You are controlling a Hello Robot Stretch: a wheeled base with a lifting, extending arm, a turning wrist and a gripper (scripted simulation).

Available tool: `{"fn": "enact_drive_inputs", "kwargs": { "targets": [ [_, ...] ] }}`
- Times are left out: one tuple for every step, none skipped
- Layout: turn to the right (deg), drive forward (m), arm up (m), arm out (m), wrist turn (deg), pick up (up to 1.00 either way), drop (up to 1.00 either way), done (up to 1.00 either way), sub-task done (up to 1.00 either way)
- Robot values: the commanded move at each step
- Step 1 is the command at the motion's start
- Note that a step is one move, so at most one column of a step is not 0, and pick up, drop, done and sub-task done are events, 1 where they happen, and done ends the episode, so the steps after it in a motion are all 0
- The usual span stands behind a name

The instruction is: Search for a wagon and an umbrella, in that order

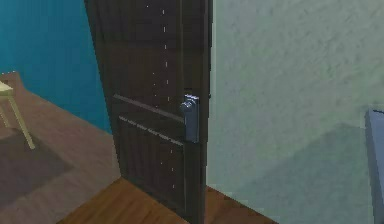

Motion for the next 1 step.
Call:
{"fn": "enact_drive_inputs", "kwargs": {
  "targets": [
    [0.0,0.2,0.0,0.0,0.0,0.0,0.0,0.0,0.0]
  ]
}}
